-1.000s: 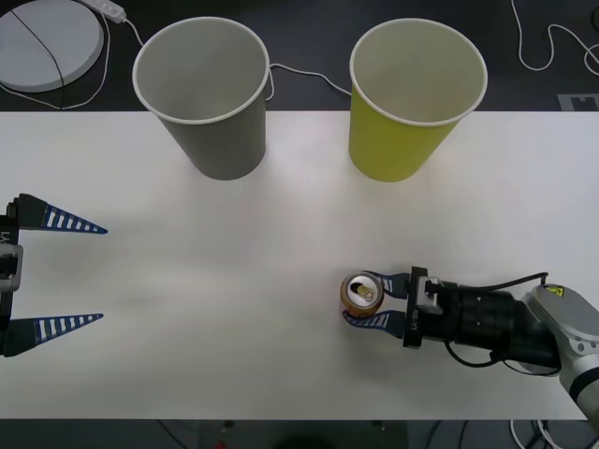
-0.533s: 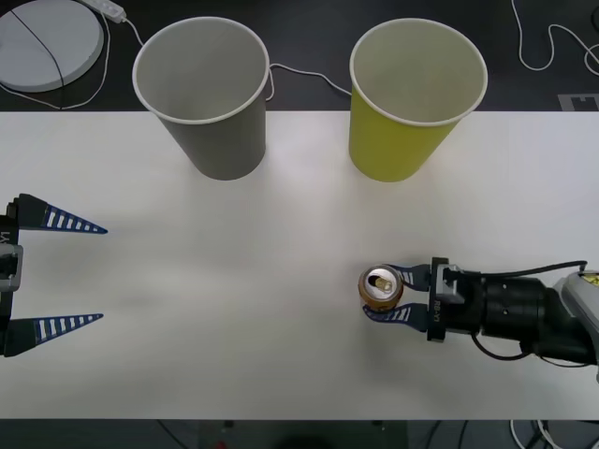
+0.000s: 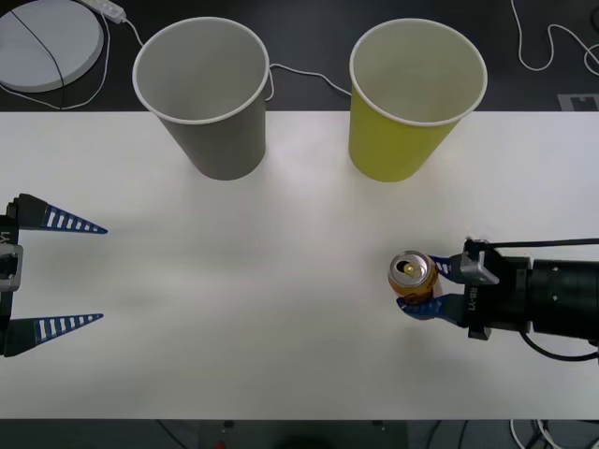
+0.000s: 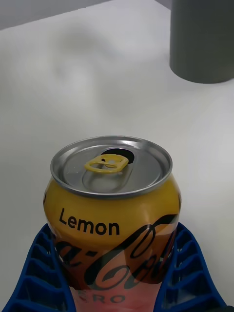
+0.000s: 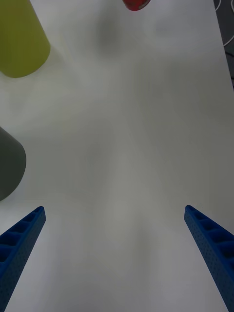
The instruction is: Put the can into the green bin and the plastic bottle into the gray bin
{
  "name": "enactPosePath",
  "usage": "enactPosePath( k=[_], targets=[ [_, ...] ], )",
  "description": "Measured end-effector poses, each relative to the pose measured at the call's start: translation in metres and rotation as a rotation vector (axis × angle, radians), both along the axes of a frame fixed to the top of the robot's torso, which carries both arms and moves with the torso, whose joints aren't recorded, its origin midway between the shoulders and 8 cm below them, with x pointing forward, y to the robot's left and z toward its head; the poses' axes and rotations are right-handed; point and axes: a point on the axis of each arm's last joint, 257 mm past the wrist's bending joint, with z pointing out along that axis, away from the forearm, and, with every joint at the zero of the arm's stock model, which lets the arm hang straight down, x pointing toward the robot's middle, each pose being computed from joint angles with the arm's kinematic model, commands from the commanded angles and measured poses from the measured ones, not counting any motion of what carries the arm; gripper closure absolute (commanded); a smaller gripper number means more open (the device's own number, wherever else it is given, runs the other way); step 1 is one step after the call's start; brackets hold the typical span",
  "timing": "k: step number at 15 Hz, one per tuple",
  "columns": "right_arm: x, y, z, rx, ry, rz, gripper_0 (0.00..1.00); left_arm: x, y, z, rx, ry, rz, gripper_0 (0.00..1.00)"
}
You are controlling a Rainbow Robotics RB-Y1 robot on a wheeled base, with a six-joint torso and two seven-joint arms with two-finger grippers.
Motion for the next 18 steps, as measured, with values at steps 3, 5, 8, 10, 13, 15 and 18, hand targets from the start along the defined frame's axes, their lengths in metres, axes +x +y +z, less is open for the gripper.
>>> enactPosePath(
  k=[3, 5, 8, 10, 13, 15, 18],
  targets=[
    [0.0, -0.011, 0.022, -0.032, 0.049, -0.063, 1.0, 0.0, 0.0, 0.0, 0.0, 0.0, 0.0, 0.0],
    [0.0, -0.018, 0.038, -0.049, 0.087, -0.112, 1.0, 0.0, 0.0, 0.0, 0.0, 0.0, 0.0, 0.0],
    [-0.006, -0.033, 0.064, -0.084, 0.149, -0.185, 1.0, 0.0, 0.0, 0.0, 0.0, 0.0, 0.0, 0.0],
    [-0.008, -0.043, 0.081, -0.11, 0.186, -0.226, 1.0, 0.0, 0.0, 0.0, 0.0, 0.0, 0.0, 0.0],
    [-0.003, -0.057, 0.106, -0.15, 0.221, -0.282, 1.0, 0.0, 0.0, 0.0, 0.0, 0.0, 0.0, 0.0],
    [0.002, -0.066, 0.125, -0.189, 0.24, -0.319, 1.0, 0.0, 0.0, 0.0, 0.0, 0.0, 0.0, 0.0],
    [0.012, -0.075, 0.154, -0.237, 0.244, -0.371, 1.0, 0.0, 0.0, 0.0, 0.0, 0.0, 0.0, 0.0]
  ],
)
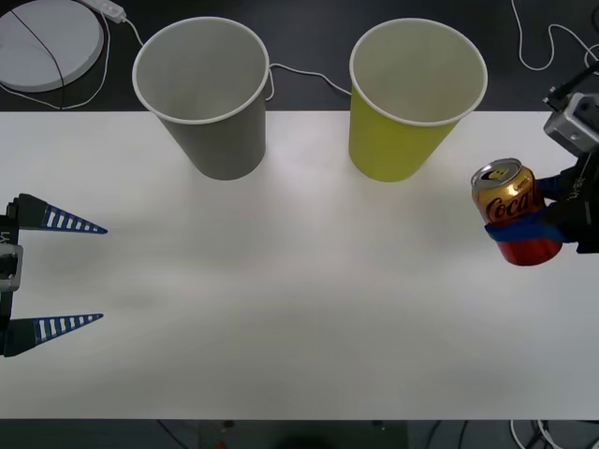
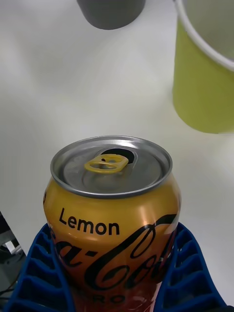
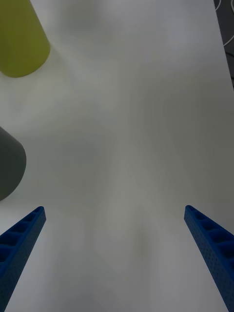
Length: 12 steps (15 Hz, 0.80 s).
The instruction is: Put the can into the green bin and the plastic bottle into the gray bin
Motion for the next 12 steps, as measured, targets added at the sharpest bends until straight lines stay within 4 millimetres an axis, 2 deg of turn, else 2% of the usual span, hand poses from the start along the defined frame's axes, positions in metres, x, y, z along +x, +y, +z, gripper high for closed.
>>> enactPosePath(
  k=[3, 6, 12],
  targets=[
    [0.016, -0.008, 0.029, -0.023, -0.009, -0.012, 1.0, 0.0, 0.0, 0.0, 0.0, 0.0, 0.0, 0.0],
    [0.04, -0.002, 0.057, -0.029, -0.037, 0.0, 1.0, 0.0, 0.0, 0.0, 0.0, 0.0, 0.0, 0.0],
    [0.089, 0.012, 0.088, -0.065, -0.027, 0.0, 1.0, 0.0, 0.0, 0.0, 0.0, 0.0, 0.0, 0.0]
  ],
)
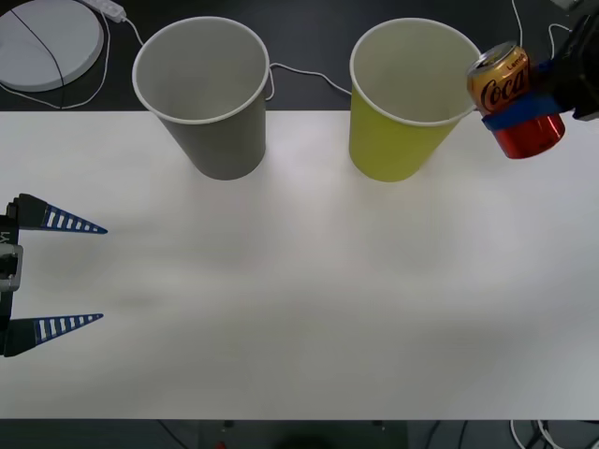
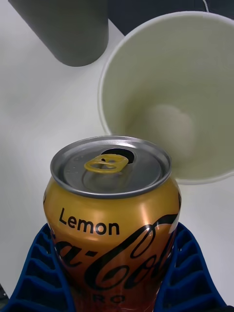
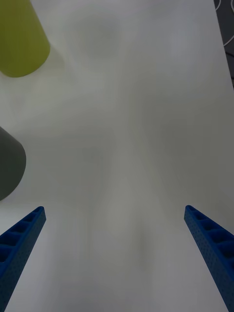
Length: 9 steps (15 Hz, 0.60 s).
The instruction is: Put the can into the green bin and the plastic bottle into the gray bin
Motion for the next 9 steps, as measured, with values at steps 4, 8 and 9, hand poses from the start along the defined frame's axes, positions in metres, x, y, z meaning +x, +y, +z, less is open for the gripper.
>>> enactPosePath(
  k=[4, 8, 9],
  targets=[
    [0.032, 0.005, 0.014, -0.017, 0.014, -0.018, 1.0, 0.0, 0.0, 0.0, 0.0, 0.0, 0.0, 0.0],
    [0.06, 0.013, 0.015, -0.029, 0.045, -0.057, 1.0, 0.0, 0.0, 0.0, 0.0, 0.0, 0.0, 0.0],
    [0.068, 0.016, 0.015, -0.034, 0.051, -0.067, 1.0, 0.0, 0.0, 0.0, 0.0, 0.0, 0.0, 0.0]
  ],
)
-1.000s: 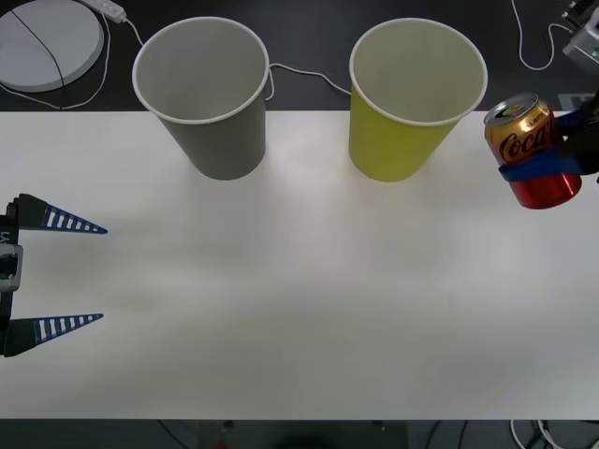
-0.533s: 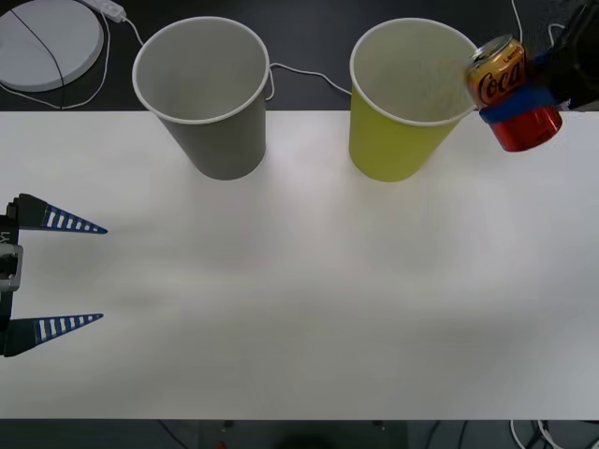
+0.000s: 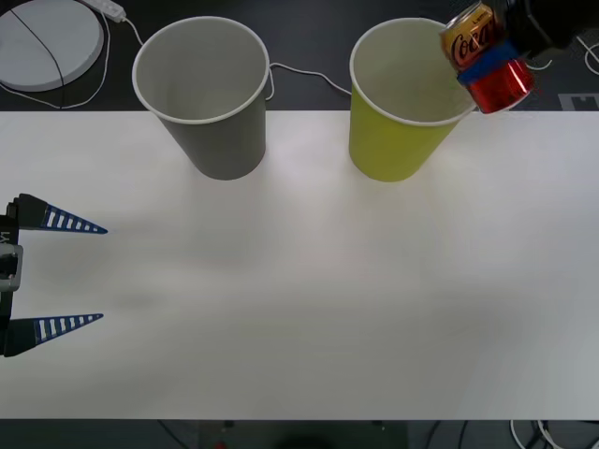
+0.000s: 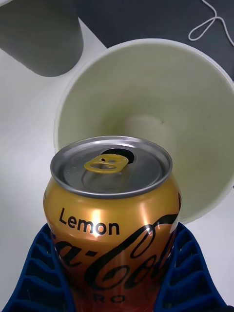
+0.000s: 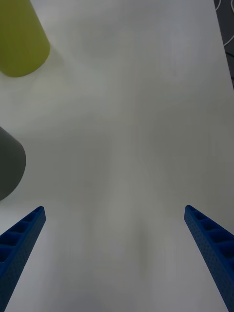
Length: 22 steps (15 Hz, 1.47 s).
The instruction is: Put the can into the green bin and the plastic bottle into the gray bin
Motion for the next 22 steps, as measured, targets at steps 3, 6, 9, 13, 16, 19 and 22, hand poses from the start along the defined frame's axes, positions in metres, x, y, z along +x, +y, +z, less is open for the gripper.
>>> enactPosePath(
  k=[3, 6, 9, 13, 16, 19, 22],
  targets=[
    [0.021, 0.012, 0.003, -0.027, -0.02, -0.017, 1.0, 0.0, 0.0, 0.0, 0.0, 0.0, 0.0, 0.0],
    [0.042, 0.022, 0.003, -0.04, -0.038, -0.026, 1.0, 0.0, 0.0, 0.0, 0.0, 0.0, 0.0, 0.0],
    [0.057, 0.031, 0.001, -0.052, -0.059, -0.035, 1.0, 0.0, 0.0, 0.0, 0.0, 0.0, 0.0, 0.0],
    [0.06, 0.034, 0.0, -0.058, -0.062, -0.035, 0.73, 0.0, 0.0, 0.0, 0.0, 0.0, 0.0, 0.0],
    [0.059, 0.036, 0.001, -0.057, -0.065, -0.018, 0.0, 0.0, 0.0, 0.0, 0.0, 0.0, 0.0, 0.0],
    [0.058, 0.035, 0.003, -0.063, -0.071, -0.007, 0.0, 0.0, 0.0, 0.0, 0.0, 0.0, 0.0, 0.0],
    [0.05, 0.026, 0.015, -0.077, -0.082, 0.008, 0.0, 0.0, 0.0, 0.0, 0.0, 0.0, 0.0, 0.0]
  ],
)
